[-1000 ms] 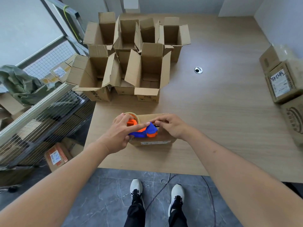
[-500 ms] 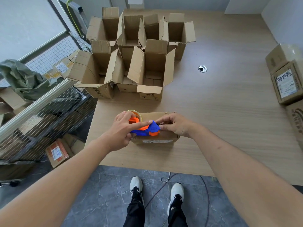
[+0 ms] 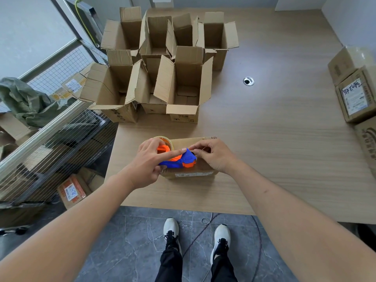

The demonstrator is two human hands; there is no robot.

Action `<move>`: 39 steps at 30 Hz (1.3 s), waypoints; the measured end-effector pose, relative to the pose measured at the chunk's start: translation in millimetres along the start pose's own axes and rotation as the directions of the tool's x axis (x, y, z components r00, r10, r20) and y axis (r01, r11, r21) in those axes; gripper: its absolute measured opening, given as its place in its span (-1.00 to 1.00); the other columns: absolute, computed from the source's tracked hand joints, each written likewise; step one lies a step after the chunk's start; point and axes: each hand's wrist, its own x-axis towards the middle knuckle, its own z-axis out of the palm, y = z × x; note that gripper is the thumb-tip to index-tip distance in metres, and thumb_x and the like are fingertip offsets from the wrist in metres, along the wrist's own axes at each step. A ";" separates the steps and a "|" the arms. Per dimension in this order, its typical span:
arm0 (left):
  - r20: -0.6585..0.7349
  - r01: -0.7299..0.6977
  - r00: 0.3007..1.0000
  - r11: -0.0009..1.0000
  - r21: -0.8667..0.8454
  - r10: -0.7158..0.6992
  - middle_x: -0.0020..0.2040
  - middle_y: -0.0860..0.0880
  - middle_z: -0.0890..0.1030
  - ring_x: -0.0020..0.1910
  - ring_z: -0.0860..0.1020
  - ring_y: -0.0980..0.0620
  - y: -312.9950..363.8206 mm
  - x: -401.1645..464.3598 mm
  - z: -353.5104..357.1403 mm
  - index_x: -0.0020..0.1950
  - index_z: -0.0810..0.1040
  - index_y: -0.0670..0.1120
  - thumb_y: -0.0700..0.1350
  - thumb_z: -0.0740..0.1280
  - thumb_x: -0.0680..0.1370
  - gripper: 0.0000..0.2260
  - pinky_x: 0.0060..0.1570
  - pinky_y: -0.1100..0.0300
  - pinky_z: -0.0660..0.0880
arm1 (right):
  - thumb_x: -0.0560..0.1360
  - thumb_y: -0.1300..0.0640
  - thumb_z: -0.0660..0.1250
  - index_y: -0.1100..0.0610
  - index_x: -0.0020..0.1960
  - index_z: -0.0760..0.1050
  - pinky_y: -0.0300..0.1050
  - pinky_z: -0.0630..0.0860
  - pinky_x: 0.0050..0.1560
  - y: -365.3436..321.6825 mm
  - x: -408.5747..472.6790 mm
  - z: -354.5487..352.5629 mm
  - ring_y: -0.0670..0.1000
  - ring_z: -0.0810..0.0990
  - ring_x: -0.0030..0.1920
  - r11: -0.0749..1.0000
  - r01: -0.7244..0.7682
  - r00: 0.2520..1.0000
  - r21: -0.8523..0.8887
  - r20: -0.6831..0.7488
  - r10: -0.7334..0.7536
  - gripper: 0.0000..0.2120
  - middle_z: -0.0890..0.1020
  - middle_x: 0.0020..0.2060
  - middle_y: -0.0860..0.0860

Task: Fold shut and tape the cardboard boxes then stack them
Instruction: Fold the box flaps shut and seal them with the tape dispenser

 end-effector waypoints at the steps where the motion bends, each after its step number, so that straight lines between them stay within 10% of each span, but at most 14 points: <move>1: 0.004 0.004 1.000 1.000 0.007 -0.004 0.25 -0.06 0.35 0.27 0.35 -0.15 0.5 -0.1 -0.4 0.59 0.26 0.30 -0.33 0.40 0.47 -0.18 0.37 -0.13 0.28 | 0.62 0.12 0.37 -0.07 0.16 0.68 -0.39 0.45 -0.02 0.8 0.2 1.2 -0.31 0.58 0.01 1.000 -0.004 1.000 -0.007 -0.010 0.004 -0.82 0.68 0.00 -0.18; 14: 0.034 0.032 0.999 0.999 0.037 -0.033 0.29 -0.07 0.34 0.26 0.34 -0.16 2.9 1.3 -2.4 0.60 0.21 0.30 -0.28 0.36 0.51 -0.22 0.34 -0.08 0.24 | 0.71 0.11 0.20 -0.06 0.04 0.61 -0.29 0.49 -0.22 -3.5 6.7 -1.9 -0.23 0.60 -0.26 0.983 -0.050 0.997 0.175 -0.043 0.058 -0.78 0.70 -0.16 -0.04; 25: -0.082 0.046 0.996 0.993 0.106 -0.038 0.29 -0.03 0.33 0.21 0.32 -0.07 7.2 2.9 4.9 0.59 0.12 0.39 0.16 0.23 0.66 -0.47 0.26 -0.04 0.24 | 0.46 0.12 0.56 -0.05 -0.19 0.68 -0.20 0.53 -0.15 -3.1 6.0 5.6 -0.16 0.61 -0.22 0.999 -0.020 0.980 -0.031 -0.197 0.014 -0.89 0.68 -0.27 -0.20; 33: -0.150 0.140 0.983 0.953 0.270 -0.102 0.24 -0.09 0.42 0.15 0.42 -0.16 24.0 -3.8 15.8 0.62 0.08 0.35 0.03 0.24 0.66 -0.41 0.14 -0.09 0.32 | 0.53 0.20 0.46 0.04 -0.11 0.65 -0.07 0.61 -0.01 -4.4 0.9 9.0 -0.09 0.64 -0.11 0.998 0.006 0.972 -0.058 -0.233 -0.020 -0.91 0.68 -0.21 -0.13; 39: -0.131 0.144 0.985 0.949 0.281 -0.111 0.23 -0.07 0.41 0.16 0.40 -0.13 16.9 -2.9 10.8 0.63 0.04 0.35 0.10 0.01 0.64 -0.47 0.19 -0.09 0.32 | 0.54 0.29 0.41 0.12 -0.10 0.60 -0.28 0.49 -0.20 -1.8 -5.3 6.9 -0.16 0.58 -0.27 0.999 0.040 0.954 -0.032 -0.297 -0.047 -0.90 0.60 -0.31 -0.16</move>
